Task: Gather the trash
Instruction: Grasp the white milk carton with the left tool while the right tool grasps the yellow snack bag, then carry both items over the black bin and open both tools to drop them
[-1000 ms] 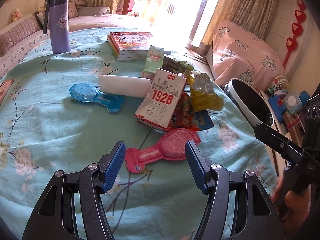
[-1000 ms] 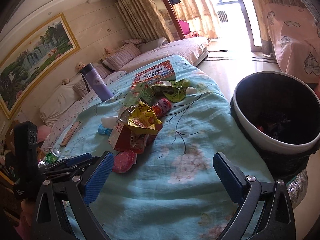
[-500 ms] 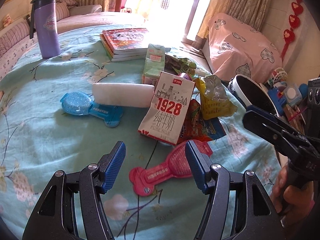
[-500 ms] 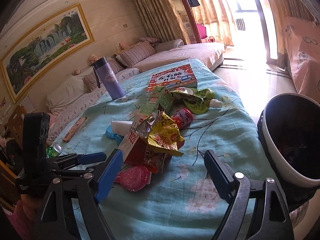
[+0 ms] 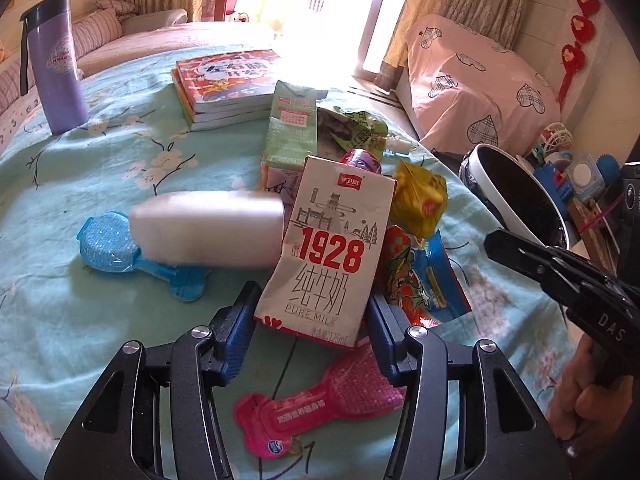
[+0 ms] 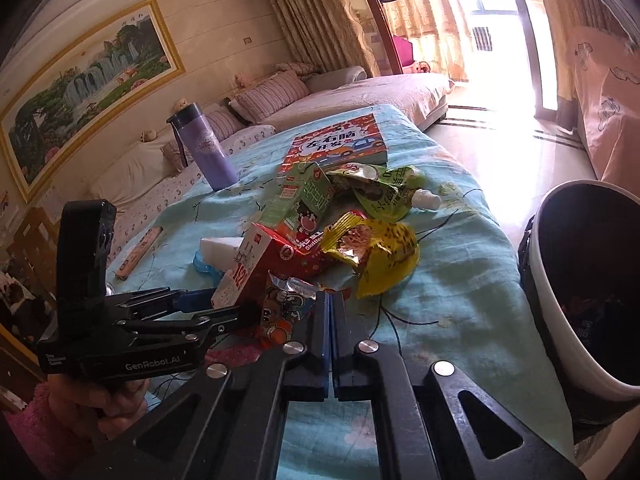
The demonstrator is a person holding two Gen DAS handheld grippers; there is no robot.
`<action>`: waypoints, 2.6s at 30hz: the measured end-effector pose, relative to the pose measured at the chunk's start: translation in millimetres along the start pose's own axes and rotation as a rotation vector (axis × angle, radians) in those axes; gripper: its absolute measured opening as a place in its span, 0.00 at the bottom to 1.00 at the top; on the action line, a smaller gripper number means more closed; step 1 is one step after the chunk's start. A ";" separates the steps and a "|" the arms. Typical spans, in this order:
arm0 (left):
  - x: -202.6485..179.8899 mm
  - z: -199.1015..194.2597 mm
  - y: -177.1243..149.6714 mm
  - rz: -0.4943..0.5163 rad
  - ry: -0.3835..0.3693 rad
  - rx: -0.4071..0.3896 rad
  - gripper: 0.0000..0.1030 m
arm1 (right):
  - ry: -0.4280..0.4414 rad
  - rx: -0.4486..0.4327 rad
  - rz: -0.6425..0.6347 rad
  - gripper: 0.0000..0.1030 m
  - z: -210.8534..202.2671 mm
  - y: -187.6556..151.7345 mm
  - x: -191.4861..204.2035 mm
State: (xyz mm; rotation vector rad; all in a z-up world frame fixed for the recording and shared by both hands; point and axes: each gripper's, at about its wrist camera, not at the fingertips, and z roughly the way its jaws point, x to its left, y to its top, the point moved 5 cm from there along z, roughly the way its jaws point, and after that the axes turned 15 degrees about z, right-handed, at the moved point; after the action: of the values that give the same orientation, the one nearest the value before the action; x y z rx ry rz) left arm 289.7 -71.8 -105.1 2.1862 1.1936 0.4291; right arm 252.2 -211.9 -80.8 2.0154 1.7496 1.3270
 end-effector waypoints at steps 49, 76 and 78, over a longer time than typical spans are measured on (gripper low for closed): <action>-121.5 -49.4 33.7 0.126 -0.093 -0.103 0.49 | -0.066 -0.202 0.224 0.14 -129.9 16.6 -98.6; -174.2 -17.9 63.3 0.209 -0.138 -0.080 0.49 | -0.158 -0.246 0.259 0.14 -154.5 24.0 -149.7; -177.0 -13.4 69.7 0.213 -0.142 -0.073 0.49 | -0.164 -0.243 0.259 0.15 -152.6 27.2 -152.8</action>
State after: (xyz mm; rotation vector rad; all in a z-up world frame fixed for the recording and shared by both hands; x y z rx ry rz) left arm 231.4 -244.5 -49.1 2.2479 0.8604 0.3914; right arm 178.1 -414.2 -50.3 2.1899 1.2265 1.3257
